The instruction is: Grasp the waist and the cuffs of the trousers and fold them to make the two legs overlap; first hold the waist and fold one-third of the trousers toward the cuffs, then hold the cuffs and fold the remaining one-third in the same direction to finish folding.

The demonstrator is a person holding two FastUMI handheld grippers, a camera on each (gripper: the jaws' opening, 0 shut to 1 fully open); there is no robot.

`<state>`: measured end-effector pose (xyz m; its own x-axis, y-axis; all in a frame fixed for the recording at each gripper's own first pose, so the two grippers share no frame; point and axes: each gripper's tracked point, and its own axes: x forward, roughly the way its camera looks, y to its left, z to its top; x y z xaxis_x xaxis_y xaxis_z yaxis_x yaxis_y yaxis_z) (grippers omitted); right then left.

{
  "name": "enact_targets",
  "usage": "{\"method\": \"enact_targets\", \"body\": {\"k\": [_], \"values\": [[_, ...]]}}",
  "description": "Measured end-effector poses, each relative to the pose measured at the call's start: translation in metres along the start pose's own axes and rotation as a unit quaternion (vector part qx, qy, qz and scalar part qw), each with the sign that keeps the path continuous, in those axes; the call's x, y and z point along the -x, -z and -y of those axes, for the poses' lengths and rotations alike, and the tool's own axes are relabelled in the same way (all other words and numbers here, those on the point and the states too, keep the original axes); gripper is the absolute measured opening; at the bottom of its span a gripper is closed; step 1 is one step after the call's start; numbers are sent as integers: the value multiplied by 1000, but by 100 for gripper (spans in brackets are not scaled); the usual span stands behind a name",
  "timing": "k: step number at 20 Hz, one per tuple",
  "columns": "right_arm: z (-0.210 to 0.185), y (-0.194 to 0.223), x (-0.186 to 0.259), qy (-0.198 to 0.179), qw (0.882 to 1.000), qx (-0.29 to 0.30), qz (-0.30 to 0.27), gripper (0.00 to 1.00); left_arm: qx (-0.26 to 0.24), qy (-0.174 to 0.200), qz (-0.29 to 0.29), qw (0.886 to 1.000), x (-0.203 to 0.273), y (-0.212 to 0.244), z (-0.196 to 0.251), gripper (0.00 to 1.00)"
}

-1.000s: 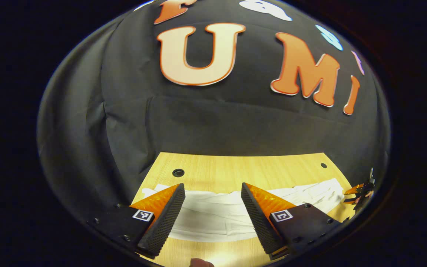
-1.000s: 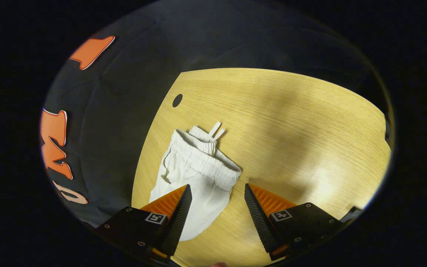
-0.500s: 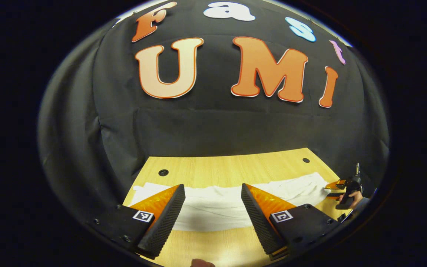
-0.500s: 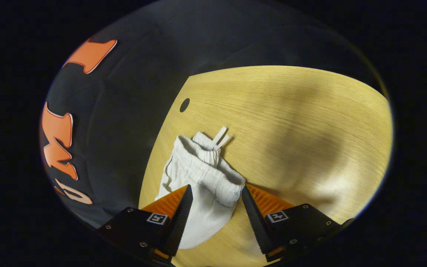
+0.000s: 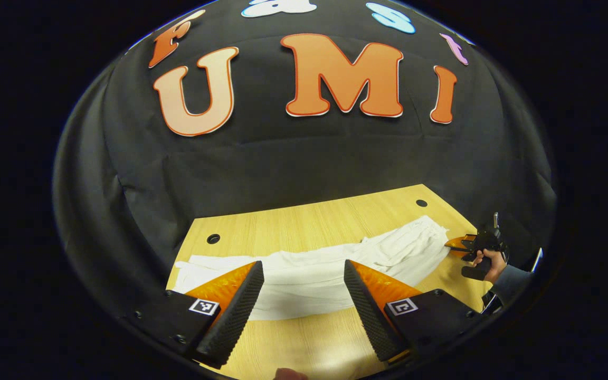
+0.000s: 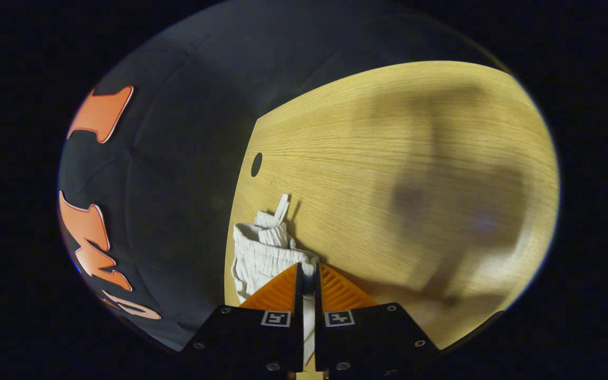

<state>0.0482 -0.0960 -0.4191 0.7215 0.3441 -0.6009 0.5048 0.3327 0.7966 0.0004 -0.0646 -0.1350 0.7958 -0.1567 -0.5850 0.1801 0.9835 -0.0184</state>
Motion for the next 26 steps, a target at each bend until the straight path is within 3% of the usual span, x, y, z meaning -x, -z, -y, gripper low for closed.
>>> {"method": "enact_targets", "body": {"k": [5, 12, 20, 26], "values": [[-33, -1, 22, -73, 997, -1, 13, 5, 20, 1, -6, 1000, -4, 6, -3, 100], [-81, 7, 57, -137, 990, 17, 20, 5, 39, -3, 7, 999, 4, 11, -27, 100], [-144, 60, 85, -172, 984, 46, 24, 5, 79, -14, 10, 997, 13, 41, -97, 100], [-195, 123, 99, -193, 978, 77, 24, 5, 102, -21, -4, 995, 14, 74, -171, 100]]}}
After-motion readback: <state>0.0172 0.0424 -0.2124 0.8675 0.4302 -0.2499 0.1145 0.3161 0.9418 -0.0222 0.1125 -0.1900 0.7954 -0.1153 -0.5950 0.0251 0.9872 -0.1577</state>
